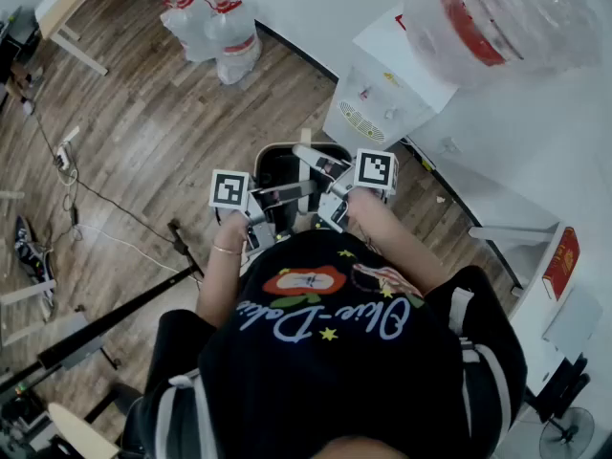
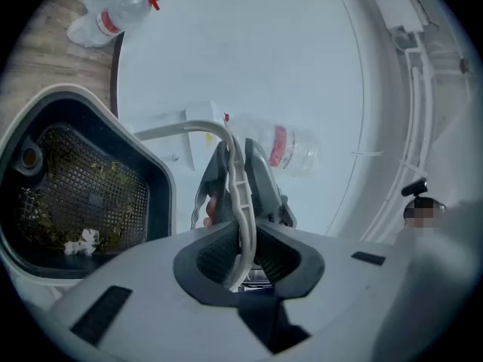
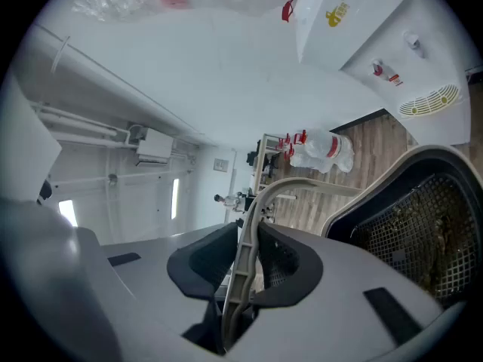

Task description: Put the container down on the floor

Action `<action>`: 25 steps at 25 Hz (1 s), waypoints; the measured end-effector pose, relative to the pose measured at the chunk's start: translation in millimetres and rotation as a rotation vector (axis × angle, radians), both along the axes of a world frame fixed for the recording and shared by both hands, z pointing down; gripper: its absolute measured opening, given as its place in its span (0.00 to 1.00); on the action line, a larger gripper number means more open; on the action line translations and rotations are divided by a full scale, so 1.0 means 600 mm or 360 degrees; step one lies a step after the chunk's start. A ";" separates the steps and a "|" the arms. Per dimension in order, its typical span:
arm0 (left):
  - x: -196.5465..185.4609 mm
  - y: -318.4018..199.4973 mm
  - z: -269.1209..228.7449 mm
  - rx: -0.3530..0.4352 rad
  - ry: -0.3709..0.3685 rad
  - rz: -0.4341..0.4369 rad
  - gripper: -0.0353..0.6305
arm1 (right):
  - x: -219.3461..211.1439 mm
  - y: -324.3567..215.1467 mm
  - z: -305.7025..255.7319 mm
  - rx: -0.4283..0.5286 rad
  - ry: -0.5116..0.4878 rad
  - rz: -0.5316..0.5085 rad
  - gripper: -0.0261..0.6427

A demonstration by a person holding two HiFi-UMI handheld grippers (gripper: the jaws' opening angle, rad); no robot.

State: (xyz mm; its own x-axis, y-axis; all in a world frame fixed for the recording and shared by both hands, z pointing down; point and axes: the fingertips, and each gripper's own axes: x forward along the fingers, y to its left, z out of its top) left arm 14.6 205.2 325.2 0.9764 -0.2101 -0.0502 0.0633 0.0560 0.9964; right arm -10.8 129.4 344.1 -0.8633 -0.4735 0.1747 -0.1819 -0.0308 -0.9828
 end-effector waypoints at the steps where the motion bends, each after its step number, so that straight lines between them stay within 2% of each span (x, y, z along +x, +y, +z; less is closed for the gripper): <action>1: 0.000 -0.001 -0.001 0.0005 -0.0003 0.0000 0.13 | 0.000 -0.001 -0.002 0.0004 -0.0001 0.0000 0.14; 15: 0.004 -0.001 -0.008 0.0023 -0.0004 0.0031 0.13 | 0.006 -0.001 -0.012 0.0010 -0.0009 0.0041 0.14; 25: 0.013 -0.007 -0.001 0.0024 -0.0006 0.0116 0.13 | 0.019 -0.009 -0.007 0.0003 -0.0024 0.0106 0.14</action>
State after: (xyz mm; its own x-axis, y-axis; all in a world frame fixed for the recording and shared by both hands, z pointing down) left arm 22.4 200.8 324.6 0.9892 -0.1379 -0.0494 0.0561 0.0452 0.9974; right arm 0.5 123.8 339.8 -0.8323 -0.5304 0.1610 -0.1649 -0.0405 -0.9855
